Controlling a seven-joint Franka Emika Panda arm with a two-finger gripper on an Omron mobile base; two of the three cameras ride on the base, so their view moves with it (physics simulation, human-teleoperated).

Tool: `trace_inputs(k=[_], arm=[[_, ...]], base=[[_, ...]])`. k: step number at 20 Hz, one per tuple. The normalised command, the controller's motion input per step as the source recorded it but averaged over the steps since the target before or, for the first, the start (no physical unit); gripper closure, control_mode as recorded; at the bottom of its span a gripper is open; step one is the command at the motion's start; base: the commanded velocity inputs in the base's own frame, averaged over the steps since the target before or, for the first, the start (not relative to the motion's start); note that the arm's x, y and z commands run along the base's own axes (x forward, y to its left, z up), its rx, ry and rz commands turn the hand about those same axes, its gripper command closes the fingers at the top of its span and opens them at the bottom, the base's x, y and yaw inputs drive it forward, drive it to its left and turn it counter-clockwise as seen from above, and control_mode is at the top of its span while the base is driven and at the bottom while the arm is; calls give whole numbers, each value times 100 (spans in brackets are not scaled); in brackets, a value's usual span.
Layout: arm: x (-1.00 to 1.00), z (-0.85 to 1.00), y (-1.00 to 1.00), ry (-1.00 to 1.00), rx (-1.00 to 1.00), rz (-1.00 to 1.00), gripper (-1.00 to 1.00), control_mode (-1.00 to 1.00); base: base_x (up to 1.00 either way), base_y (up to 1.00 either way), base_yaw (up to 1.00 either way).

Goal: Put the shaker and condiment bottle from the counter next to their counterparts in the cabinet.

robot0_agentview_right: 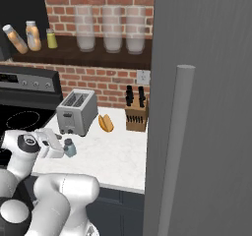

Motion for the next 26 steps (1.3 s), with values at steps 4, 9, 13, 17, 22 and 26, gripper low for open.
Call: trace_inputs(k=[4, 9, 13, 17, 22, 26], arm=[[21, -11, 0, 0, -1, 0, -100, -100], [21, -20, 0, 0, -4, 0, -100, -100], [15, -21, 1, 0, -4, 0, -100, -100], [18, -23, 0, 0, -2, 0, -100, -100], [22, -20, 0, 0, -1, 0, 100, -100], [23, -7, 0, 0, 0, 0, 100, -100]], base=[[0, 0, 0], [0, 0, 0], [0, 0, 0], [0, 0, 0], [0, 0, 0], [0, 0, 0]])
